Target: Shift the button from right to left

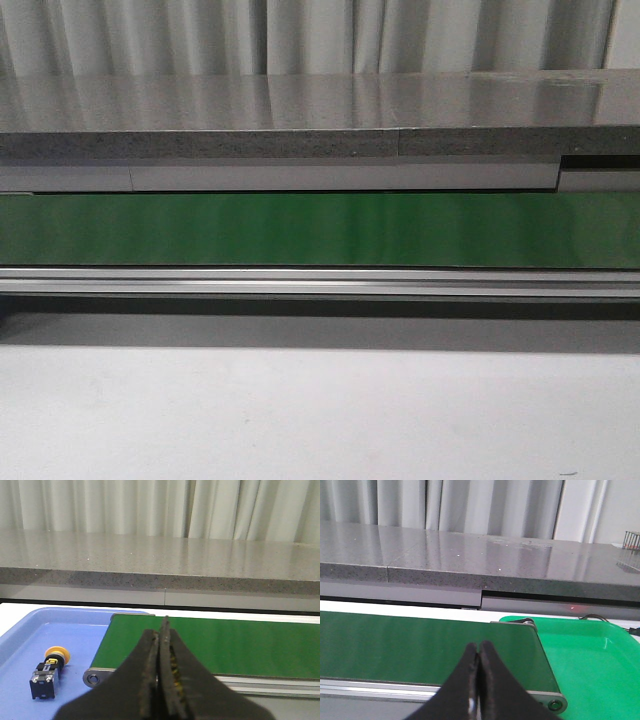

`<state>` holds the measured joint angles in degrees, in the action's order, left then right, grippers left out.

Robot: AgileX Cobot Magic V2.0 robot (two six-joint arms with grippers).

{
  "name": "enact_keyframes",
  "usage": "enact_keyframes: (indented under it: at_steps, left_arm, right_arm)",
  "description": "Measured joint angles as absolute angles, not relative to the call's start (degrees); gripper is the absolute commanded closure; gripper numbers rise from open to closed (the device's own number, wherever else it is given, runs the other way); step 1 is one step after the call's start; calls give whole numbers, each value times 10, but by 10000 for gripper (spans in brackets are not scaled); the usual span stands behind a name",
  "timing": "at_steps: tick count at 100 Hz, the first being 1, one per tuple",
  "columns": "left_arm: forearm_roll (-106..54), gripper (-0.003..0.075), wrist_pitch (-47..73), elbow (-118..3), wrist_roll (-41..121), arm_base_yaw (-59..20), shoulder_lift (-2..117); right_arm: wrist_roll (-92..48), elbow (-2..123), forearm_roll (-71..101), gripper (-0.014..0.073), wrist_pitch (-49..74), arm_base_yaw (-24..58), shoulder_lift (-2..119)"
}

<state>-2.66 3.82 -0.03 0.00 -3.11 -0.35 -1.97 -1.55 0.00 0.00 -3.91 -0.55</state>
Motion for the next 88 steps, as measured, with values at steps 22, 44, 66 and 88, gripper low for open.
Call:
enact_keyframes:
  at_steps: [22, 44, 66, 88]
  left_arm:
    - [-27, 740, 38, 0, 0, -31, -4]
    - [-27, 741, 38, 0, 0, -31, -4]
    - [-27, 740, 38, 0, 0, -31, -4]
    - [-26, 740, 38, 0, 0, -31, -4]
  right_arm:
    - [-4, -15, -27, 652, 0, -39, -6]
    - [49, -15, -80, 652, 0, -39, -6]
    - [55, -15, -83, 652, 0, -39, -6]
    - [56, -15, -83, 652, 0, -39, -6]
